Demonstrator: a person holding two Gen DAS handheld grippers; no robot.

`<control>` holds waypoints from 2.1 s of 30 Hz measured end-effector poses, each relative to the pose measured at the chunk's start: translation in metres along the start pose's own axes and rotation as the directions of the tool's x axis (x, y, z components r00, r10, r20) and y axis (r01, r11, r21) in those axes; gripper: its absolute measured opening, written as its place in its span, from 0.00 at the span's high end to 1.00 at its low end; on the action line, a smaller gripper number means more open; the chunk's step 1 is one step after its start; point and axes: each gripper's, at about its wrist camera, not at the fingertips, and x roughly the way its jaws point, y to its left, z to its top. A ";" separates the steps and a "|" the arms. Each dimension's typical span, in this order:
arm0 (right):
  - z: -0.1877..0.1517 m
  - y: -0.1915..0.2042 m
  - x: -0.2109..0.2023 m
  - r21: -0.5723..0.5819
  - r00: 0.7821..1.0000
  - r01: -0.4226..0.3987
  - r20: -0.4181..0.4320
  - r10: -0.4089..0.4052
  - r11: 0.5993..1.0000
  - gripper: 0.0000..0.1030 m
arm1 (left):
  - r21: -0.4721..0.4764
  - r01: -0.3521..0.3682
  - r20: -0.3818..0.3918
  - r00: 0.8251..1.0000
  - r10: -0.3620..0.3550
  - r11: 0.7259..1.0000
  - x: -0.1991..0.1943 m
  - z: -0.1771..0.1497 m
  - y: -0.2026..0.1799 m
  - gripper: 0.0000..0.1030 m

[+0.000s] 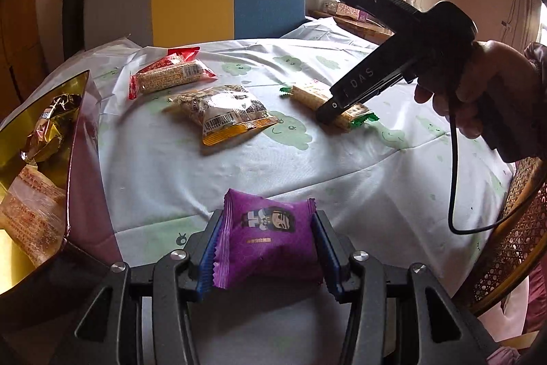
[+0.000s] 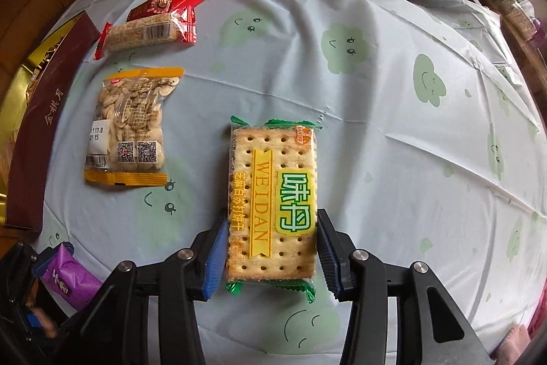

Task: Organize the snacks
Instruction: 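Grasp the WEIDAN cracker pack with the right gripper, then carry the purple candy packet into the gold box and release it with the left gripper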

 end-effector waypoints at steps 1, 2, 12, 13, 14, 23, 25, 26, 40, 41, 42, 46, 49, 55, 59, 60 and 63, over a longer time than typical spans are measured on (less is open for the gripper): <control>-0.008 -0.003 -0.004 -0.006 1.000 -0.003 0.015 0.003 1.000 0.53 | 0.003 -0.005 -0.004 1.000 0.005 1.000 0.000 0.000 -0.001 0.51; -0.011 -0.004 -0.004 -0.015 1.000 -0.004 0.028 0.004 1.000 0.53 | 0.006 -0.007 -0.008 1.000 0.007 1.000 -0.001 0.001 -0.001 0.51; -0.019 -0.001 -0.005 -0.043 0.999 0.007 0.039 -0.005 0.999 0.53 | 0.029 0.026 0.014 1.000 -0.027 0.999 -0.023 0.017 -0.010 0.52; -0.020 0.003 -0.006 -0.045 0.999 0.010 0.040 -0.008 0.999 0.53 | 0.023 0.034 0.029 0.999 -0.034 0.999 -0.030 0.021 -0.009 0.52; -0.020 0.004 -0.004 -0.048 0.999 0.011 0.041 -0.009 0.999 0.53 | 0.012 0.038 0.039 0.999 -0.038 0.999 -0.036 0.025 -0.007 0.52; -0.026 0.016 -0.010 -0.091 0.997 0.048 0.058 -0.043 0.995 0.54 | -0.233 0.015 0.146 0.989 0.020 0.972 -0.106 0.061 0.070 0.52; -0.027 0.016 -0.010 -0.092 0.997 0.051 0.059 -0.045 0.994 0.54 | -0.309 -0.009 0.150 0.987 0.058 0.951 -0.119 0.064 0.101 0.52; -0.027 0.017 -0.010 -0.092 0.997 0.054 0.060 -0.048 0.994 0.54 | -0.355 -0.026 0.145 0.986 0.082 0.934 -0.125 0.064 0.120 0.52; -0.027 0.019 -0.010 -0.091 0.997 0.059 0.059 -0.054 0.994 0.54 | -0.696 -0.211 -0.112 0.976 0.186 0.686 -0.070 0.040 0.307 0.52; -0.027 0.019 -0.010 -0.090 0.997 0.058 0.058 -0.053 0.994 0.54 | -0.702 -0.211 -0.117 0.976 0.182 0.680 -0.066 0.041 0.313 0.52; -0.026 0.019 -0.009 -0.090 0.997 0.057 0.058 -0.052 0.994 0.54 | -0.708 -0.220 -0.124 0.974 0.188 0.671 -0.061 0.043 0.318 0.52; -0.025 0.018 -0.008 -0.092 0.997 0.060 0.058 -0.054 0.994 0.54 | -0.717 -0.234 -0.138 0.971 0.195 0.657 -0.043 0.050 0.328 0.52; -0.025 0.018 -0.008 -0.091 0.997 0.060 0.058 -0.055 0.994 0.54 | -0.704 -0.253 -0.159 0.967 0.199 0.664 -0.029 0.056 0.332 0.52; -0.025 0.019 -0.008 -0.090 0.997 0.061 0.059 -0.056 0.994 0.54 | -0.701 -0.288 -0.197 0.958 0.211 0.653 -0.009 0.062 0.339 0.51; -0.025 0.019 -0.008 -0.090 0.997 0.061 0.059 -0.056 0.994 0.54 | -0.689 -0.314 -0.236 0.949 0.207 0.654 0.003 0.061 0.341 0.50; -0.025 0.018 -0.008 -0.089 0.997 0.061 0.059 -0.056 0.994 0.53 | -0.690 -0.318 -0.243 0.948 0.206 0.651 0.004 0.060 0.342 0.50; -0.025 0.019 -0.008 -0.089 0.997 0.061 0.059 -0.056 0.994 0.53 | -0.697 -0.313 -0.240 0.950 0.202 0.645 0.005 0.058 0.344 0.48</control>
